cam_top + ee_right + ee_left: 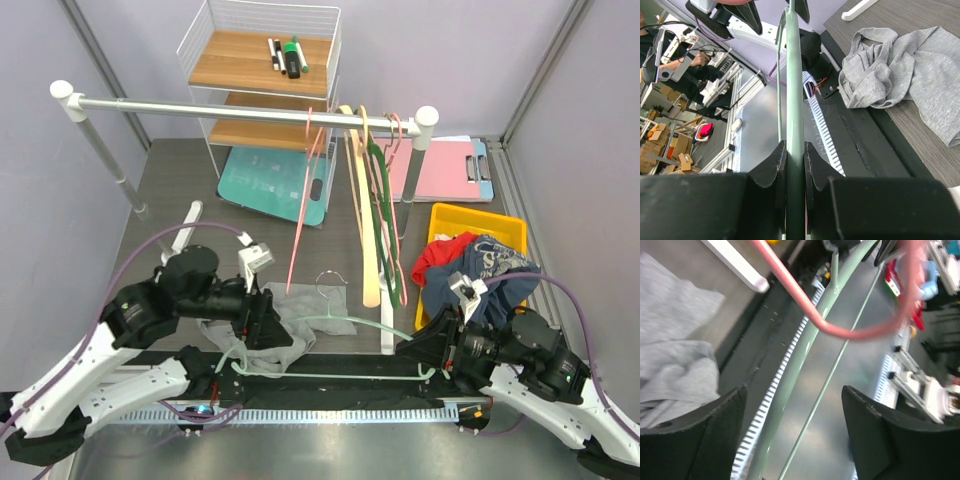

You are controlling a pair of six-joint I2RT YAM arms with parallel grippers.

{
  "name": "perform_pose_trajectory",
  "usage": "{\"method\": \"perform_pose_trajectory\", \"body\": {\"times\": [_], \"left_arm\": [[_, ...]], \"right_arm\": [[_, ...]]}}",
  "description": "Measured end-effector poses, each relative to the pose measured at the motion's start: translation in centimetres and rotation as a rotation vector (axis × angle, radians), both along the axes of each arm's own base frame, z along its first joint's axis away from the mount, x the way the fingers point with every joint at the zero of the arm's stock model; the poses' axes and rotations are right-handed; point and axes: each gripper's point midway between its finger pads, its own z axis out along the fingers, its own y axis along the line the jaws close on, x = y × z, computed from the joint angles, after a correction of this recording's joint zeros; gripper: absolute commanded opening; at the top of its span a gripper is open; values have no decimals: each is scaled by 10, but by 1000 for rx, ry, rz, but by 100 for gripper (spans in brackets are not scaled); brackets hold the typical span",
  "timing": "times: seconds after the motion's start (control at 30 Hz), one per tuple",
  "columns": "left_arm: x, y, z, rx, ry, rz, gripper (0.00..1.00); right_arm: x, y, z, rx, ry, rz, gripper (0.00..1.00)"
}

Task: Remove the tank top from the hanger
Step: Place the hanger at the clothesline.

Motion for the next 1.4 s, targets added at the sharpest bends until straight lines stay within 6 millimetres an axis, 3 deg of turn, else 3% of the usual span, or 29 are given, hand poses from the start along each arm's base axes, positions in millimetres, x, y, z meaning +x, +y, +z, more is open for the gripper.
{"method": "perform_pose_trajectory", "body": {"times": [0.1,0.2,0.23,0.3,0.4,0.57,0.77,0.8,0.93,1.13,1.4], "left_arm": [[-9,-8,-13,7,75,-61,59],[-16,-9,-10,-19,96,-89,33],[-17,-10,-8,-31,96,-96,16],[-17,-10,-6,-39,89,-100,0],[-19,-10,-1,-51,57,-120,0],[-10,-8,-5,-15,24,-85,0],[12,2,-38,160,60,54,0],[16,5,-45,195,65,79,0],[28,14,-54,282,58,163,0],[41,45,-35,295,-51,320,0],[62,109,-4,273,-196,641,0]], "right_arm": [[1,0,0,0,0,-4,1],[1,0,0,0,0,-5,1],[1,0,1,2,-2,-4,1],[0,0,3,10,-8,1,1],[1,1,0,0,15,-6,7],[8,1,-5,-17,30,-43,38],[26,-1,-22,-89,60,-143,63],[29,-2,-25,-106,67,-159,70],[43,-4,-38,-167,75,-229,76],[54,-10,-39,-173,68,-300,95],[55,-19,-24,-113,59,-341,97]]}}
